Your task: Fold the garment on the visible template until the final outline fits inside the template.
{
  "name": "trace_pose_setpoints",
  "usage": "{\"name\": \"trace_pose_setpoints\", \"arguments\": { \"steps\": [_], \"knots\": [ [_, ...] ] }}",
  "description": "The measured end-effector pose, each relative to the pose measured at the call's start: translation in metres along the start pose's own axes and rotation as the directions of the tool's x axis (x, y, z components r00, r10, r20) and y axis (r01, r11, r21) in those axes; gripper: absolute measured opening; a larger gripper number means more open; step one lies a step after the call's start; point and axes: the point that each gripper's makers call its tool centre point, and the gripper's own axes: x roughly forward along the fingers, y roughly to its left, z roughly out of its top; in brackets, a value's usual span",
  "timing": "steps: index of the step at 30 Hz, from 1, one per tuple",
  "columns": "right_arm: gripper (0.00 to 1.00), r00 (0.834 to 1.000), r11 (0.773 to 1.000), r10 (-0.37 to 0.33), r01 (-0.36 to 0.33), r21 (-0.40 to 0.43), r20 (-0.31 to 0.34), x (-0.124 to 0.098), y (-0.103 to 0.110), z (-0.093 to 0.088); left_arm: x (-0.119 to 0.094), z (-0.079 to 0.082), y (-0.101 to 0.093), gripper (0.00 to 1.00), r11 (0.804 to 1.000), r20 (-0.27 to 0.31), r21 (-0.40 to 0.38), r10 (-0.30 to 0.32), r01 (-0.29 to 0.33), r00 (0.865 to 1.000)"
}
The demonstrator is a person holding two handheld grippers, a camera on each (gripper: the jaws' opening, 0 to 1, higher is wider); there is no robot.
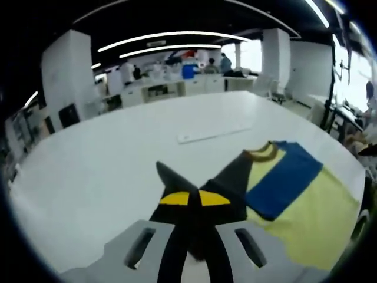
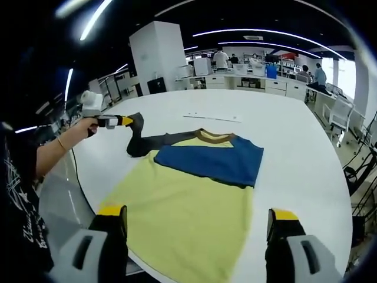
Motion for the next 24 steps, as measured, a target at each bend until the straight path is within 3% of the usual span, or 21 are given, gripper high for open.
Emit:
{"name": "trace_pose_setpoints", "arguments": {
  "steps": [10, 24],
  "knots": [
    [0.99, 1.0, 1.0, 0.005, -0.005, 0.0, -0.002, 0.0, -0.001, -0.002, 0.008, 0.023, -0.02, 0.0, 1.0, 0.039, 0.018, -0.026, 0.026, 0.999],
    [0.99, 1.0, 1.0, 0.01, -0.01, 0.003, -0.015, 0.003, -0.003, -0.006, 0.024, 0.043, -0.076, 0.0, 0.991, 0.056, 0.066, -0.123, 0.119, 0.991]
  ]
}}
